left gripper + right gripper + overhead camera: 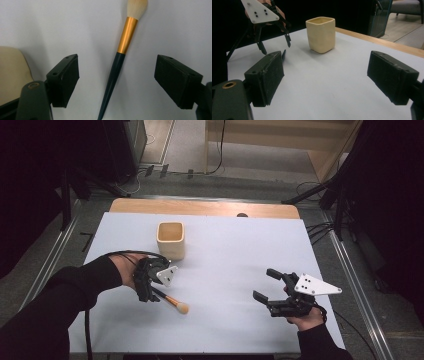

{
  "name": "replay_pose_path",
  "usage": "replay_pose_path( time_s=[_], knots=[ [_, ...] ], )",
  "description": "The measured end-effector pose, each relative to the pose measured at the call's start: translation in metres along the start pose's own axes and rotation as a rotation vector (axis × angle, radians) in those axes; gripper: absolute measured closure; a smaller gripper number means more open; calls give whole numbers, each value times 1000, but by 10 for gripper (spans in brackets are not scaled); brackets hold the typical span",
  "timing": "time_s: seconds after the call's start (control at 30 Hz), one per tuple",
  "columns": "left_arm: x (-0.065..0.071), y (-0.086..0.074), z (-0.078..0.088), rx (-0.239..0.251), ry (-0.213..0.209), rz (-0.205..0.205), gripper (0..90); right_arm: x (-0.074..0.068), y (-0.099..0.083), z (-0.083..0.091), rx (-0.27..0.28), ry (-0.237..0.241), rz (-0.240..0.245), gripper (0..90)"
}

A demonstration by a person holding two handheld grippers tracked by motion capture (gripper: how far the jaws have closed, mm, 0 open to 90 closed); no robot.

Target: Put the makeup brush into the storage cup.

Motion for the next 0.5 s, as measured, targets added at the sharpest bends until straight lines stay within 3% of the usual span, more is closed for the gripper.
replay_pose_path(
  time_s=[0.23, 0.5],
  knots=[
    [1, -1, -7, -29, -12, -13, 219, 0, 0, 0, 0, 1, 0, 144],
    [7, -7, -21, -91, -62, -10, 251, 0, 0, 0, -1, 1, 1, 144]
  ],
)
Point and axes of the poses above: each handheld gripper's, and its own axes: z roughly backward along the jaws, y roughly out of its top, x roughly to its right, the point moved 8 cm from there along -z, roughly forward along the jaws, and after that the axes turned 5 degrees about y, right-handed, at the moved point
